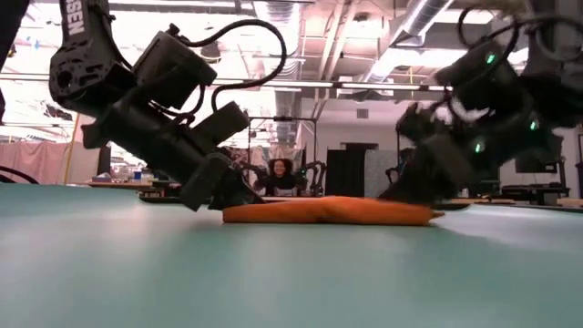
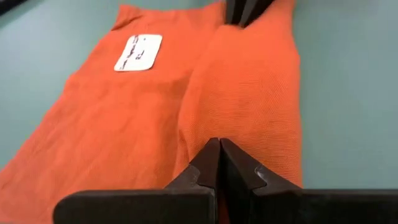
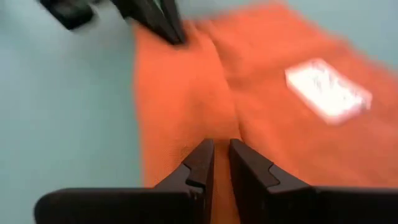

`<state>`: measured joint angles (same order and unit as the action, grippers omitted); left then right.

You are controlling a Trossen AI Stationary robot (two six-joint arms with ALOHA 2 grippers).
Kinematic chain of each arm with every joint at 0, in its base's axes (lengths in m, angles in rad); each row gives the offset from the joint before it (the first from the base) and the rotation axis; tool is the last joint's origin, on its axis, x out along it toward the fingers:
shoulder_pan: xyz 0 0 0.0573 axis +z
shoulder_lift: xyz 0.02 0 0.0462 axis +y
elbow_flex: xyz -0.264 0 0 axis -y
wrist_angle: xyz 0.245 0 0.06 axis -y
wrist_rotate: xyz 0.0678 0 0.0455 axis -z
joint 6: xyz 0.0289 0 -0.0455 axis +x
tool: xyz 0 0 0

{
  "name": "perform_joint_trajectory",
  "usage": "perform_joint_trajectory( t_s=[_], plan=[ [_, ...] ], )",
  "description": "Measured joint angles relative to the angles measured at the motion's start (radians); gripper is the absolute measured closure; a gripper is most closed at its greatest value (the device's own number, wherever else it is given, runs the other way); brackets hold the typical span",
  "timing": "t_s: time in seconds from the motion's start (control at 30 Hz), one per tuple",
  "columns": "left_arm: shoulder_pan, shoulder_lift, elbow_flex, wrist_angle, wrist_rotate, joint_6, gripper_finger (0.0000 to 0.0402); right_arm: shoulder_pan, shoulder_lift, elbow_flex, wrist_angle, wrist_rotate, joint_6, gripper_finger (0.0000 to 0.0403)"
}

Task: Roll towel
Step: Roll the orange towel

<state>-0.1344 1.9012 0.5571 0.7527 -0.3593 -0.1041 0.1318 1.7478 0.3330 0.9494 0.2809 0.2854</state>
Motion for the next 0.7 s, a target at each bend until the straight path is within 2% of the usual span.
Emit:
perform_joint_trajectory(
  t_s=[0.13,0.23,0.37,0.5,0.7],
  plan=[
    [0.0,-0.006,0.004,-0.062,0.004,-0.02,0.0402,0.005,-0.129,0.001,0.008,-0.01,-0.115,0.033],
    [0.001,-0.007,0.005,-0.081,0.024,-0.023,0.0402,0.012,-0.227,0.0,-0.049,-0.01,-0.191,0.033],
    [0.001,-0.006,0.005,-0.09,0.033,-0.041,0.0401,0.044,-0.337,0.001,-0.165,-0.074,-0.256,0.0321],
    [0.02,-0.007,0.003,-0.094,0.092,-0.077,0.0401,0.115,-0.355,0.001,-0.266,-0.071,-0.257,0.0274],
    [0.064,-0.007,0.002,-0.089,0.182,-0.122,0.0402,0.173,-0.244,0.001,-0.231,0.044,-0.344,0.017]
  ],
)
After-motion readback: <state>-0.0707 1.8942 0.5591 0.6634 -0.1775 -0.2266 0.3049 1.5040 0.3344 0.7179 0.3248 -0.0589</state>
